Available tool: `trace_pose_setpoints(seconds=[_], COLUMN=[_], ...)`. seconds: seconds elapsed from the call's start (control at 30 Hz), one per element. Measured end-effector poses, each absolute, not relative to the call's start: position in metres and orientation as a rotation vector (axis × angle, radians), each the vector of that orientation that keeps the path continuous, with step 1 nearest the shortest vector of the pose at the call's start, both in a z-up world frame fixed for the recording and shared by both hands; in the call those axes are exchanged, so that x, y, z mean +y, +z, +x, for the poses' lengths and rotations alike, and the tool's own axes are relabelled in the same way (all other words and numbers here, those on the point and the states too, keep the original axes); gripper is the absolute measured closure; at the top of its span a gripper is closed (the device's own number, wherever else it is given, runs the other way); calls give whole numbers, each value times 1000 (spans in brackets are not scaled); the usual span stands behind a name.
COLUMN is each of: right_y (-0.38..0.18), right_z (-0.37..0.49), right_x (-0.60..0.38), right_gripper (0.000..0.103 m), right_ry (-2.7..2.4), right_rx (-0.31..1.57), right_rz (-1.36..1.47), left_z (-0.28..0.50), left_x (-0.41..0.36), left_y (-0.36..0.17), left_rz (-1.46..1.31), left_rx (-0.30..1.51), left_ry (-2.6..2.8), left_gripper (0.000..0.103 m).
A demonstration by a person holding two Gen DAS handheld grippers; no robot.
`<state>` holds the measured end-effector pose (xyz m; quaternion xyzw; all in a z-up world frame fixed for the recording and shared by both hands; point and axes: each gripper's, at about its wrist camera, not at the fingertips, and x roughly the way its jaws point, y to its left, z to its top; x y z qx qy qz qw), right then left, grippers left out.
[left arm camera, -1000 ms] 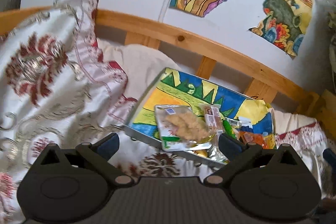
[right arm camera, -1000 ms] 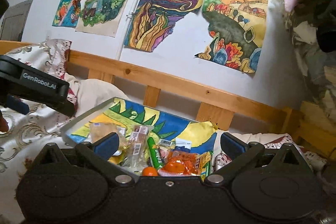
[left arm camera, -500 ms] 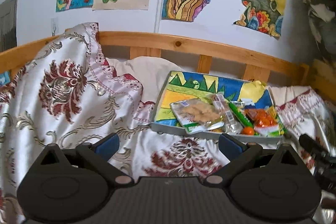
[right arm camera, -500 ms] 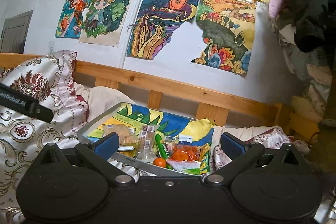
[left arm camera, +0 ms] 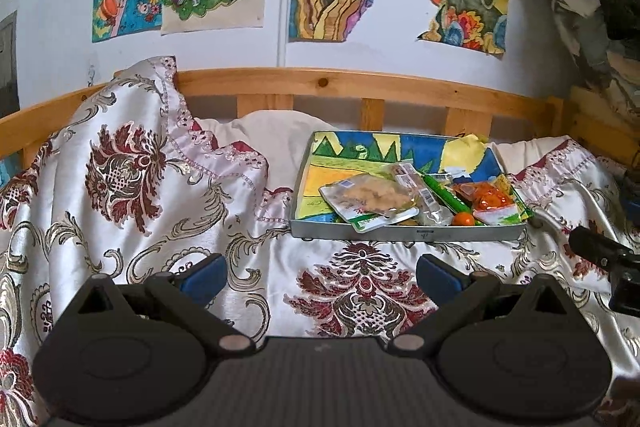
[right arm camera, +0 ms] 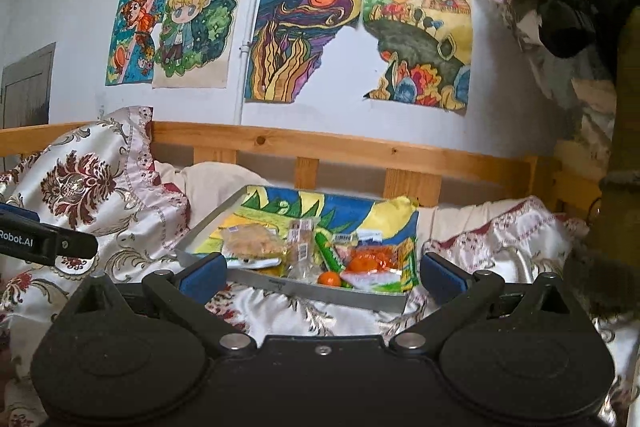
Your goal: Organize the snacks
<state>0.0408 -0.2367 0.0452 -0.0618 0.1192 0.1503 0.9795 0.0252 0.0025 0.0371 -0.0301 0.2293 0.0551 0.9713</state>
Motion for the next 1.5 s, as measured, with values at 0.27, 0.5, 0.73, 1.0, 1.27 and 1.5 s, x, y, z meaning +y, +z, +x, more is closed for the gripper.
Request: trace_pose_setpoints(seconds=[0.27,0.5,0.73,1.0,1.27,1.5], right_y=[41,38,28,21,17,16], right_z=[28,23,27,23,21,22], right_x=[-236,-238,-234,-228,-225,-229], right_gripper=[1,1,1,1,1,1], right_ry=[293,279,263,278,298,282], right_rx=[256,299,382,418,441,445], right_rz=[-114,-76,-82,-90,-68,-44], left_z=[17,14,16,18,16,12], left_x=[2,9,3,6,7,6], left_y=[32,27,14,5,1,2], left_rz=[-36,-82,-88,-123,-133,-153], left_rx=[447,458,522,574,579,555], left_ry=[103,102,53,77,70,39], left_gripper=[1,1,1,1,1,1])
